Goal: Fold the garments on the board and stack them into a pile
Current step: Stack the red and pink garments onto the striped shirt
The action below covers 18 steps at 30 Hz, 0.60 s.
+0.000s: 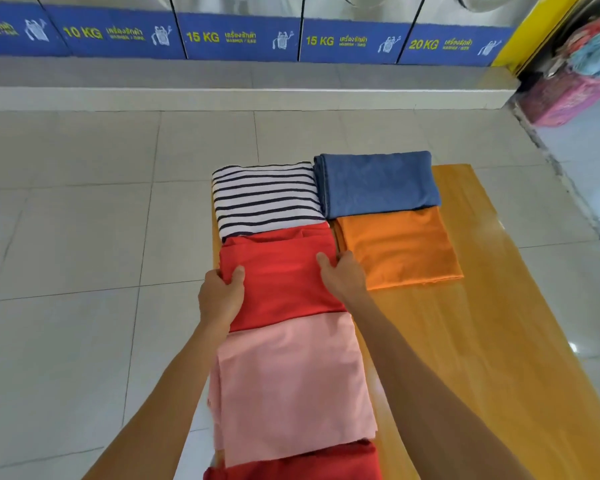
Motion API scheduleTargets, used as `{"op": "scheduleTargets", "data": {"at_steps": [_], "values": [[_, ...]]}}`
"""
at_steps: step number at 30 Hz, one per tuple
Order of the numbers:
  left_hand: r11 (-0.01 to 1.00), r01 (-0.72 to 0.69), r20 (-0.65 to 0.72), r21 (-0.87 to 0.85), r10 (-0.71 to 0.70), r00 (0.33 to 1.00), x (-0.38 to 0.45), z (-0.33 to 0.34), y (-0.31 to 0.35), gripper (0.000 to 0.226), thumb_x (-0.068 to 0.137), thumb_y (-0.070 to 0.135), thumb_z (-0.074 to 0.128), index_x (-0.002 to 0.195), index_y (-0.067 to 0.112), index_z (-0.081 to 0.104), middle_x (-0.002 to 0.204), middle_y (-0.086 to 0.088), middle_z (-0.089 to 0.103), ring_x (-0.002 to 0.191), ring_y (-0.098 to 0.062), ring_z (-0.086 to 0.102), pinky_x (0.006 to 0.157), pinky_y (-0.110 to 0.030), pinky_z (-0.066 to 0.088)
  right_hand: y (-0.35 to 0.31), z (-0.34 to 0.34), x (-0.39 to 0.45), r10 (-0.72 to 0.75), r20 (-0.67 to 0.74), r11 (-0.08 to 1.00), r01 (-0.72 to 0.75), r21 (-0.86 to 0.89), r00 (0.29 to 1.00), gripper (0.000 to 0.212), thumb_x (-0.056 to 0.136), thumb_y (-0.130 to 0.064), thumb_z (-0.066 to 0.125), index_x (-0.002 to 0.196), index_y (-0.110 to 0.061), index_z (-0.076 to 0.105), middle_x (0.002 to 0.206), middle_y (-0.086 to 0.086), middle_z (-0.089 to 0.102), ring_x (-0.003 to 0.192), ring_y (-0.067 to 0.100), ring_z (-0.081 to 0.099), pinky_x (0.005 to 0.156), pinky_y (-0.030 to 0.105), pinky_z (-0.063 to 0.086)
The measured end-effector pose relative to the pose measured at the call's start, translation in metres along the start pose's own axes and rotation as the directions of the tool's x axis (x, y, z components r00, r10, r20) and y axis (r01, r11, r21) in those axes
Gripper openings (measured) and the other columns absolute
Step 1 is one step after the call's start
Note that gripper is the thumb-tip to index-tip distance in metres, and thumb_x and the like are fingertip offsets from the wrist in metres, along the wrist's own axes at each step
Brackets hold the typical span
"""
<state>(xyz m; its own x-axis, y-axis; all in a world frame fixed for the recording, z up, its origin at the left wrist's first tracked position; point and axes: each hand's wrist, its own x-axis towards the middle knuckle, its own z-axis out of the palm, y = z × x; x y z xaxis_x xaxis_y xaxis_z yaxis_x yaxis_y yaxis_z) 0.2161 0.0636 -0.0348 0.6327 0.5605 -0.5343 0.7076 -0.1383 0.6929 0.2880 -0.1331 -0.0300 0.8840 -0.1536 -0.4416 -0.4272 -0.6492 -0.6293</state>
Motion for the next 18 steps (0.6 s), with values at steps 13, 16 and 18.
{"op": "scheduleTargets", "data": {"at_steps": [13, 16, 18], "values": [[0.975, -0.209, 0.151, -0.076, 0.218, 0.964, 0.026, -0.015, 0.004, 0.041, 0.089, 0.066, 0.048, 0.107, 0.032, 0.062, 0.100, 0.011, 0.067, 0.095, -0.015, 0.065, 0.084, -0.035, 0.052, -0.005, -0.007, 0.004, -0.129, -0.048, 0.973, 0.135, 0.189, 0.991, 0.039, 0.097, -0.053, 0.054, 0.118, -0.023, 0.068, 0.102, -0.010, 0.071, 0.097, 0.013, 0.066, 0.085, 0.031, 0.051], [0.923, -0.383, 0.054, 0.038, 0.381, 0.923, 0.021, -0.028, 0.032, 0.041, 0.093, 0.060, 0.044, 0.094, 0.023, 0.061, 0.085, 0.009, 0.065, 0.079, -0.006, 0.061, 0.062, -0.022, 0.043, -0.022, -0.020, 0.015, -0.203, -0.102, 0.958, 0.219, 0.185, 0.974, 0.035, 0.096, -0.054, 0.055, 0.105, -0.023, 0.070, 0.092, -0.007, 0.073, 0.087, 0.014, 0.067, 0.080, 0.037, 0.054], [0.906, -0.420, 0.016, 0.055, 0.420, 0.907, 0.032, -0.037, 0.056, 0.043, 0.094, 0.059, 0.044, 0.091, 0.020, 0.060, 0.081, 0.007, 0.064, 0.074, -0.005, 0.060, 0.057, -0.021, 0.040, -0.044, -0.028, 0.027, -0.243, -0.111, 0.942, 0.261, 0.211, 0.964, 0.038, 0.096, -0.056, 0.054, 0.100, -0.022, 0.069, 0.089, -0.005, 0.072, 0.082, 0.014, 0.066, 0.076, 0.039, 0.055]]}}
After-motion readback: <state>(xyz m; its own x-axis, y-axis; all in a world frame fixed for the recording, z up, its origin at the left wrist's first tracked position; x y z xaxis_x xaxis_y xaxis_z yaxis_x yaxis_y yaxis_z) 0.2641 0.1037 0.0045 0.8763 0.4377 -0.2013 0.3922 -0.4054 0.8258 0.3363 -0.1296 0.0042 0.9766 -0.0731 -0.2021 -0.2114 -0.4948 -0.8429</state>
